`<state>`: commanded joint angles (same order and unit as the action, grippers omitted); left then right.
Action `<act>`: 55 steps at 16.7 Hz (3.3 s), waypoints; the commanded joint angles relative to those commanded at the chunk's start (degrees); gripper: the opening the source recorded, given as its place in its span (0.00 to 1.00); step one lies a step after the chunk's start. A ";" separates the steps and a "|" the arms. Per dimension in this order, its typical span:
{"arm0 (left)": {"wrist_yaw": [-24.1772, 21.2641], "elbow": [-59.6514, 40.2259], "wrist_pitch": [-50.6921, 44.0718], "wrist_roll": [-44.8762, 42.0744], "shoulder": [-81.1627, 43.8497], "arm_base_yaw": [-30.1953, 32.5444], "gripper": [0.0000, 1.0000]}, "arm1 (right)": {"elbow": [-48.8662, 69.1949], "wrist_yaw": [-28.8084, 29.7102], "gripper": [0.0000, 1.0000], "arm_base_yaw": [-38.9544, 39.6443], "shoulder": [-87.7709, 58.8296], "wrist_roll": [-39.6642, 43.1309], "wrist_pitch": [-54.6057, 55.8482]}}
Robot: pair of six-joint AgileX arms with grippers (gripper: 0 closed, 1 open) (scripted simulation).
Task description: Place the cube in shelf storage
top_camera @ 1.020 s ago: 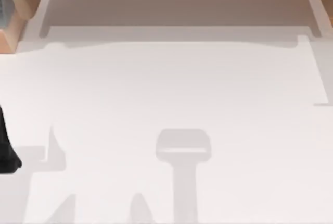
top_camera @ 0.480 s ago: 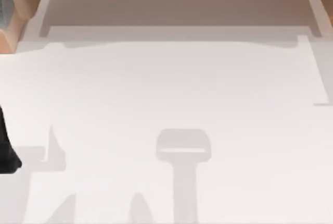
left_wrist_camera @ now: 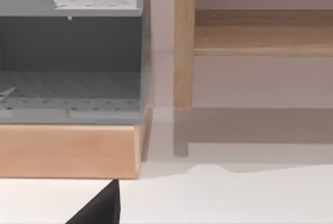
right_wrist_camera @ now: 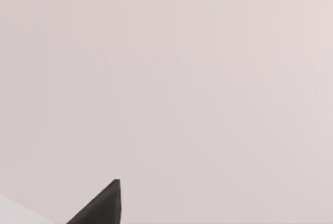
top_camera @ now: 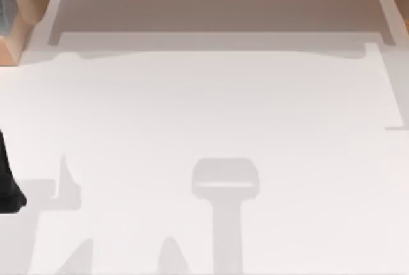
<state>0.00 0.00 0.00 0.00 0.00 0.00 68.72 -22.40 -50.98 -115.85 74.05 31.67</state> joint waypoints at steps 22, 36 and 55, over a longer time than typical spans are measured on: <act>0.00 0.00 0.00 0.00 0.00 0.00 1.00 | 73.25 16.01 1.00 27.27 -25.81 -38.52 -112.69; 0.00 0.00 0.00 0.00 0.00 0.00 1.00 | 65.92 16.28 1.00 28.65 -29.04 -39.91 -101.97; 0.00 0.00 0.00 0.00 0.00 0.00 1.00 | 65.91 16.28 0.00 28.65 -29.04 -39.91 -101.96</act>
<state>0.00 0.00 0.00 0.00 0.00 0.00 134.63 -6.11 -22.33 -144.89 34.14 -70.29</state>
